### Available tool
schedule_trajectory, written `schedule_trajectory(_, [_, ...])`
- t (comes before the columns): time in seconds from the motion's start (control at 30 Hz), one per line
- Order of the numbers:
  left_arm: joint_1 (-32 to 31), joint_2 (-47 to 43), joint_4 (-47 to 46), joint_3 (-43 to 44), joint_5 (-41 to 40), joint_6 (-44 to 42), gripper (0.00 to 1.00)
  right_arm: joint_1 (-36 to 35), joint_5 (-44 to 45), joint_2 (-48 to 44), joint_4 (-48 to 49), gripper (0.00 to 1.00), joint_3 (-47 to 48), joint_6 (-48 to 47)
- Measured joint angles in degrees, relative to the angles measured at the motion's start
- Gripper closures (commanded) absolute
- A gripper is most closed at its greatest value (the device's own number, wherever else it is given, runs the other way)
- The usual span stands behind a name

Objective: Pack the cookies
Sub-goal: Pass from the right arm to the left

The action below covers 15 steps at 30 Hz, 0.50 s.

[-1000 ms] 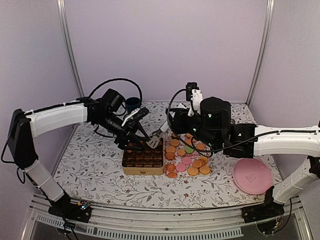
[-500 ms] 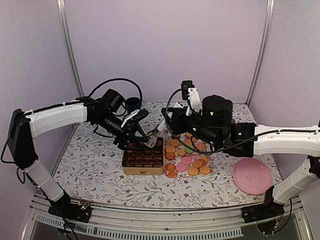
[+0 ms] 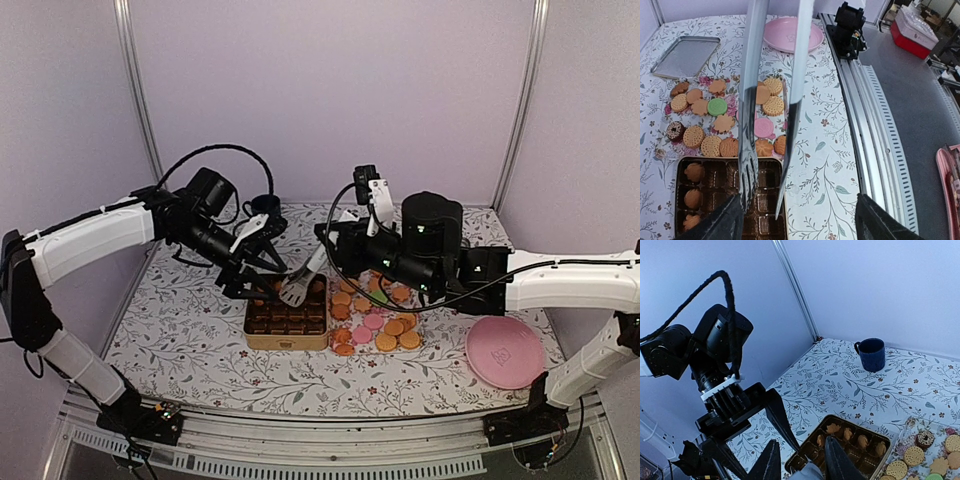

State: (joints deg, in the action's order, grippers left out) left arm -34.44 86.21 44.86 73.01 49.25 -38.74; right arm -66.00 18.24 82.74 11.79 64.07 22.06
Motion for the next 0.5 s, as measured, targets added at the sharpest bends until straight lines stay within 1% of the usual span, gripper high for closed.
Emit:
schedule_trajectory(0.2, [0.0, 1.9, -0.4, -0.3, -0.9, 0.0, 0.36, 0.0, -1.1, 0.9, 0.2, 0.7, 0.3, 0.0])
schedule_trajectory(0.4, [0.0, 2.0, -0.9, -1.1, -1.1, 0.4, 0.5, 0.0, -1.3, 1.0, 0.3, 0.7, 0.4, 0.0])
schedule_trajectory(0.5, [0.0, 2.0, -1.0, -1.5, -1.2, 0.4, 0.54, 0.0, -1.3, 1.0, 0.3, 0.7, 0.5, 0.0])
